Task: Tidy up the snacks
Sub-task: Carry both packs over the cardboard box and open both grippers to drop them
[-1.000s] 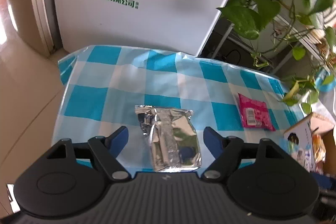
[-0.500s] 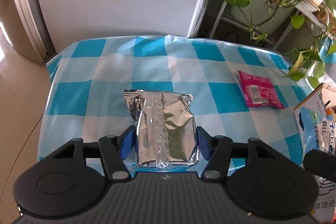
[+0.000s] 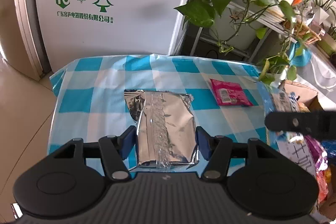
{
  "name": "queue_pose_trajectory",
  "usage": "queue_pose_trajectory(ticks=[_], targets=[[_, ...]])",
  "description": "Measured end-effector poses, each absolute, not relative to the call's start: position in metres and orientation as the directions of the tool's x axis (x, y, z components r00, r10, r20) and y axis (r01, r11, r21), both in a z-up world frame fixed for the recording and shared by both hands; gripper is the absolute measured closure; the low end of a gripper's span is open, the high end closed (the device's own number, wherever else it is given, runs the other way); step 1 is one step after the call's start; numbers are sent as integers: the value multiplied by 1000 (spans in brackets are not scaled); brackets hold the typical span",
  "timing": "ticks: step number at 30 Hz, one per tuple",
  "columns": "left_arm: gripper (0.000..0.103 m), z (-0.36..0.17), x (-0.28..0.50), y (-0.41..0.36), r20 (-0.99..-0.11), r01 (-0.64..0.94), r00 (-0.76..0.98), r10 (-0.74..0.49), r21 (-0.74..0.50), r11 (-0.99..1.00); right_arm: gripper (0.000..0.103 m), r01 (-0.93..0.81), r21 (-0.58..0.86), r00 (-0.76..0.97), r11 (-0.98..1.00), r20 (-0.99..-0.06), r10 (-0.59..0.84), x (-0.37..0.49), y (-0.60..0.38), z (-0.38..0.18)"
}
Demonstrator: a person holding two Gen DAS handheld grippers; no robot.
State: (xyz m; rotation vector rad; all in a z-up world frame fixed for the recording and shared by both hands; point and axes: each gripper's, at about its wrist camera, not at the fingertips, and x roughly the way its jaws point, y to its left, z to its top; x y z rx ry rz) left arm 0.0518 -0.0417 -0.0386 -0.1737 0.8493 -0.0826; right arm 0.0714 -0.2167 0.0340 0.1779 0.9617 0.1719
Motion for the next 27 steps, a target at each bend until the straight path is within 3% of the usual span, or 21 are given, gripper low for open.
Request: queue_pose_trajectory(ticks=[27], targets=[[43,-20,2,-40,-712,-27,685,-151,-232,972,35,-96,250,598,963,-759,256,52,-235,54]])
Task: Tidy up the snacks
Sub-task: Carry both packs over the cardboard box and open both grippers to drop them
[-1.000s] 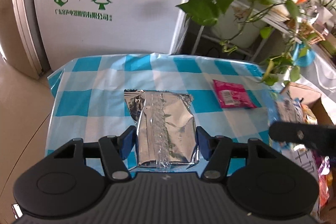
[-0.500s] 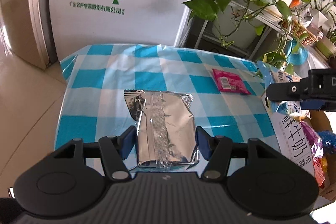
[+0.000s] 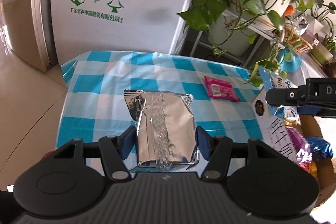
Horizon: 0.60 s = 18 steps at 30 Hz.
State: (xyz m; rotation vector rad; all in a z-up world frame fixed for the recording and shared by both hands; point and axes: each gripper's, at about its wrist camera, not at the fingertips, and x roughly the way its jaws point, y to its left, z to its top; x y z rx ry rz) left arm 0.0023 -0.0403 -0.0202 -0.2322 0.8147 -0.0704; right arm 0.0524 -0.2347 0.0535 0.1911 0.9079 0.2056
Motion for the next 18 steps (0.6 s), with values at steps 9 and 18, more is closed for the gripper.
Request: queue_pose_trajectory(ticks=[9,18], targets=[[43,4,3,-73,-676,49,709,-200,-236,971,35,-66,275,648,959,-719,251,45,-264,71],[43,26,5,-129,-640,172,707,-300,-255,951,35,11,295,721,955,-664,197,35,-317,92]])
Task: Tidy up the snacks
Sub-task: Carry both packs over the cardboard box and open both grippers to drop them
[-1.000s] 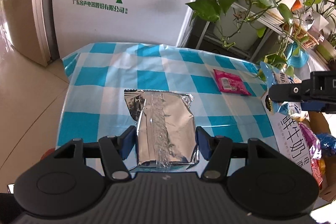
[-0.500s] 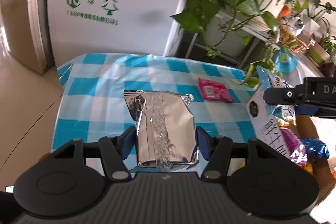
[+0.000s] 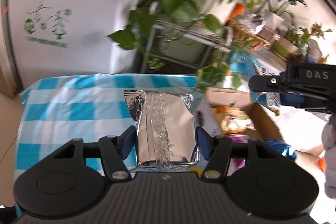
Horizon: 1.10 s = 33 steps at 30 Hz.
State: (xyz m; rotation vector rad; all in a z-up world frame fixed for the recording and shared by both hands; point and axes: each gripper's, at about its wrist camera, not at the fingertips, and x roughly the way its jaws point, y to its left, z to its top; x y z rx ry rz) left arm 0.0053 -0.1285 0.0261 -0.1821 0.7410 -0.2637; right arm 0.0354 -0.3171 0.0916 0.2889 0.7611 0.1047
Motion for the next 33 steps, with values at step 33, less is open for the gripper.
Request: queue_pose_trajectory(ticks=[33], targets=[[23,25,-19,-264,-643,471,548,-536,-292,832,26,241,305,733,921,-680,34,6,-411,86]])
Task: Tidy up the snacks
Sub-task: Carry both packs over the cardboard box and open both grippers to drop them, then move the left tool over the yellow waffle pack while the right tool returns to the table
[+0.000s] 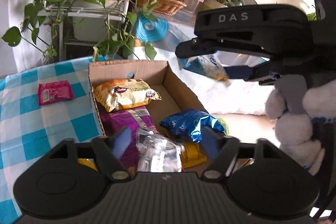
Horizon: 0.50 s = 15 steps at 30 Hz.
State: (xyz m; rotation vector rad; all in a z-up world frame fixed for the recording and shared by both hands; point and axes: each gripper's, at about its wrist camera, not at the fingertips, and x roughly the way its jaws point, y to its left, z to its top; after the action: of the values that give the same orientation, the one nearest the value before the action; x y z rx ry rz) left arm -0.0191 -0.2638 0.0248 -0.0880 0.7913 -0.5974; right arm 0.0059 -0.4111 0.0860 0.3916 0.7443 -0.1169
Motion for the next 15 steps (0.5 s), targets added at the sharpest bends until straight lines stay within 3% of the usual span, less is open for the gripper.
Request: queue_pose_trajectory(ticks=[15], targets=[[21,38,-13,-187,-618,360,633,-466,-299,884,22,205,360,754,910,-651,88,5,-405,89]])
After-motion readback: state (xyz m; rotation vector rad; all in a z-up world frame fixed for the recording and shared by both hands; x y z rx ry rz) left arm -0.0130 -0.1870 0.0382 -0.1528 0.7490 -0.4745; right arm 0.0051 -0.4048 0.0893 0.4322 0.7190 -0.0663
